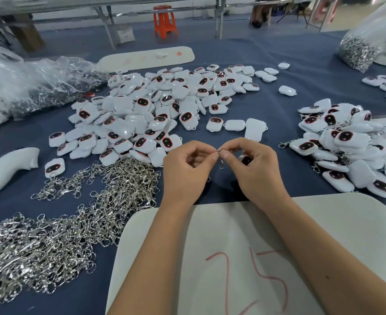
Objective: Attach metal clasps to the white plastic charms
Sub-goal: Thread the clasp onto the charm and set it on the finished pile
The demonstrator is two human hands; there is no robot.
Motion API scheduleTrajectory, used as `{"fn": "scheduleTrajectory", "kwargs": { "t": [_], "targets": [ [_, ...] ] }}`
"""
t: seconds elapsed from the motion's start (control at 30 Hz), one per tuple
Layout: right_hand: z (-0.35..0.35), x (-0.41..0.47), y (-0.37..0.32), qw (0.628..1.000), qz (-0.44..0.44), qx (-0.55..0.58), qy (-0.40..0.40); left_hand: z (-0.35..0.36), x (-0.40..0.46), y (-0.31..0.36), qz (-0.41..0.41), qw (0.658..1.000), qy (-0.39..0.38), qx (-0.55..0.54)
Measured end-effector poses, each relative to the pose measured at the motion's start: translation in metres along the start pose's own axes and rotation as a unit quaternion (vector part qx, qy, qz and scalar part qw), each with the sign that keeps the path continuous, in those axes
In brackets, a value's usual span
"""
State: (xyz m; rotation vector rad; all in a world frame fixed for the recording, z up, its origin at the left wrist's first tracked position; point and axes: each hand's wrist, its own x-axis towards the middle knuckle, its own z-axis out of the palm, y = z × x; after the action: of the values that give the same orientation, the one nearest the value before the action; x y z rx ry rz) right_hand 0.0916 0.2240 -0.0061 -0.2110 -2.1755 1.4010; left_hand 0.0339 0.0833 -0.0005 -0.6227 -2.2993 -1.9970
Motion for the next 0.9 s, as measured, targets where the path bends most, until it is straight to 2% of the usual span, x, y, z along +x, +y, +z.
{"fn": "scheduleTrajectory", "kwargs": {
  "t": [0.2, 0.33, 0.6, 0.77, 0.9],
  "targets": [
    [0.0028, -0.0023, -0.0003, 0.989, -0.095, -0.107, 0.039, -0.0012, -0.0014, 0.0014, 0.021, 0.999, -0.017, 0.037],
    [0.0034, -0.0038, -0.0007, 0.983, -0.135, -0.108, 0.061, -0.0019, -0.0001, 0.0010, 0.031, 0.999, -0.005, 0.037],
    [0.0013, -0.0019, -0.0010, 0.994, -0.083, -0.048, 0.045, 0.0012, 0.0006, -0.0029, 0.025, 0.999, 0.011, 0.016],
    [0.0016, -0.0022, -0.0032, 0.992, -0.102, -0.049, 0.052, 0.0039, -0.0009, -0.0051, 0.054, 0.998, 0.002, 0.034],
    [0.0008, -0.0022, -0.0032, 0.988, -0.128, -0.068, 0.049, 0.0021, 0.0002, -0.0042, 0.025, 1.000, -0.004, 0.016]
  ]
}}
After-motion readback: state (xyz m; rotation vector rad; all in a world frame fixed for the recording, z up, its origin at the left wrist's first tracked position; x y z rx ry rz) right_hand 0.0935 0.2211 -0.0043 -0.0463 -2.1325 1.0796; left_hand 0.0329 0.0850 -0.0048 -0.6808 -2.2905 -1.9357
